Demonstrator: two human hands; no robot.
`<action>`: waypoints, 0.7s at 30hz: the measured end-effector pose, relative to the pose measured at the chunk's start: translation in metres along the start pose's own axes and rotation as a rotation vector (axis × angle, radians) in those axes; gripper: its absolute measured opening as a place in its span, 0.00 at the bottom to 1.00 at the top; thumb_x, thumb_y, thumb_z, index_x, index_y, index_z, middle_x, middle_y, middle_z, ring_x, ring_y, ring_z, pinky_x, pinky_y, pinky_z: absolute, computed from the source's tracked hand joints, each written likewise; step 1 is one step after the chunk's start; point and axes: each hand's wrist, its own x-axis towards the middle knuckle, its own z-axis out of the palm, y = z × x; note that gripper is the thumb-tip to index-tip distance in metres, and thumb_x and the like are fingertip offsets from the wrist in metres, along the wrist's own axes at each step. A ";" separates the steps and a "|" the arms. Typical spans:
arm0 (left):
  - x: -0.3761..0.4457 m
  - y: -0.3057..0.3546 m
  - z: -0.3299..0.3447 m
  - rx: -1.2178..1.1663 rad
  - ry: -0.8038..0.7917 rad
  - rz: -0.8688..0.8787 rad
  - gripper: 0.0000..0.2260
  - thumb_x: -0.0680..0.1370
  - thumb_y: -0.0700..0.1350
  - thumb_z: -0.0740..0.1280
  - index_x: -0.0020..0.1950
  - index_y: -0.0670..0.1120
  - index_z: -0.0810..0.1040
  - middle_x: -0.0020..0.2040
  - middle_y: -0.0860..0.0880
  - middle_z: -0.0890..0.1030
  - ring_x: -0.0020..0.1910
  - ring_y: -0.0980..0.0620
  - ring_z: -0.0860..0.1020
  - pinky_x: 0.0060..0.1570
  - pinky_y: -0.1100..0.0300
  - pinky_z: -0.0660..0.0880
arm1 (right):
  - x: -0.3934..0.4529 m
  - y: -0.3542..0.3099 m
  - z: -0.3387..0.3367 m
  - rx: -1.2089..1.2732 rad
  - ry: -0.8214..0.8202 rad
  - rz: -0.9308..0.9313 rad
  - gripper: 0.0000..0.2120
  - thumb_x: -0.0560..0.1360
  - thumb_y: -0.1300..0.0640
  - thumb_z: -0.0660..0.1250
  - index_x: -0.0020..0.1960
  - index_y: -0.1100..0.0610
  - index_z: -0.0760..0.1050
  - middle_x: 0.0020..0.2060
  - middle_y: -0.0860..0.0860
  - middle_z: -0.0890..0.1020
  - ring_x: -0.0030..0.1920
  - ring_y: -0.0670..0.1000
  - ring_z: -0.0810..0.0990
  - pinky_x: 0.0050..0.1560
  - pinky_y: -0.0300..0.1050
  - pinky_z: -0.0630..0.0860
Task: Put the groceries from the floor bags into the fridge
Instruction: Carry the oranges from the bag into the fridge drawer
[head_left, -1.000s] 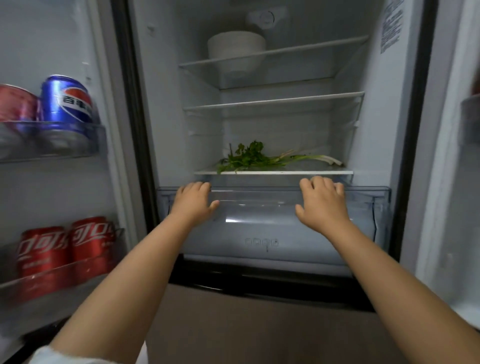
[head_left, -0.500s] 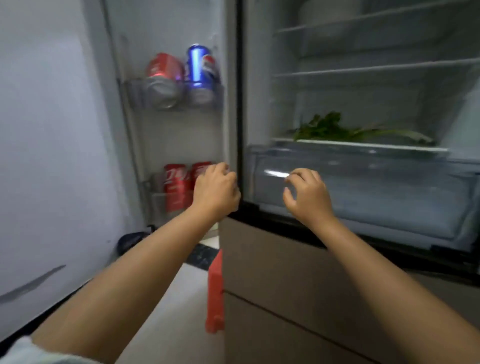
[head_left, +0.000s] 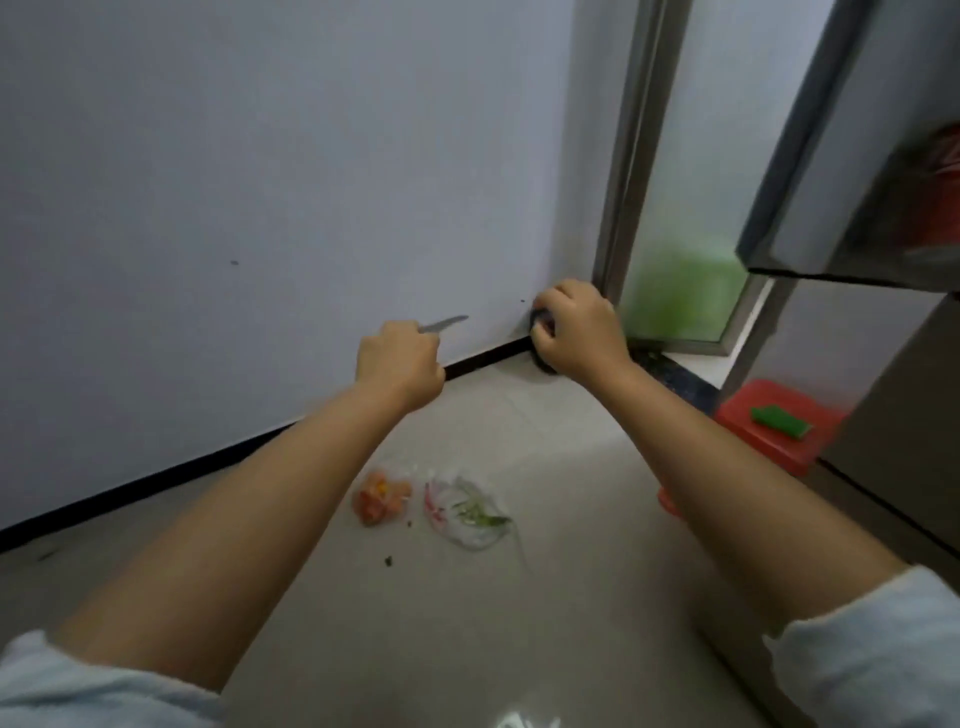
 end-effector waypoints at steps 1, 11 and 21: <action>0.000 -0.023 0.012 0.005 -0.028 -0.031 0.14 0.79 0.45 0.58 0.60 0.42 0.76 0.60 0.42 0.75 0.59 0.41 0.73 0.54 0.52 0.73 | 0.005 -0.014 0.023 0.023 -0.052 -0.015 0.11 0.71 0.63 0.62 0.51 0.66 0.78 0.48 0.63 0.80 0.50 0.63 0.77 0.46 0.52 0.72; 0.091 -0.183 0.156 -0.001 -0.371 -0.148 0.14 0.78 0.43 0.58 0.61 0.42 0.75 0.62 0.42 0.75 0.61 0.42 0.74 0.55 0.52 0.73 | 0.067 -0.044 0.256 0.078 -0.533 0.115 0.15 0.75 0.59 0.60 0.59 0.62 0.75 0.58 0.58 0.77 0.58 0.58 0.75 0.56 0.49 0.72; 0.226 -0.272 0.261 -0.117 -0.654 -0.097 0.17 0.79 0.48 0.58 0.65 0.43 0.72 0.62 0.41 0.74 0.62 0.42 0.73 0.58 0.52 0.72 | 0.132 -0.031 0.440 0.099 -0.891 0.377 0.15 0.75 0.62 0.59 0.60 0.64 0.74 0.57 0.62 0.77 0.58 0.60 0.75 0.56 0.48 0.71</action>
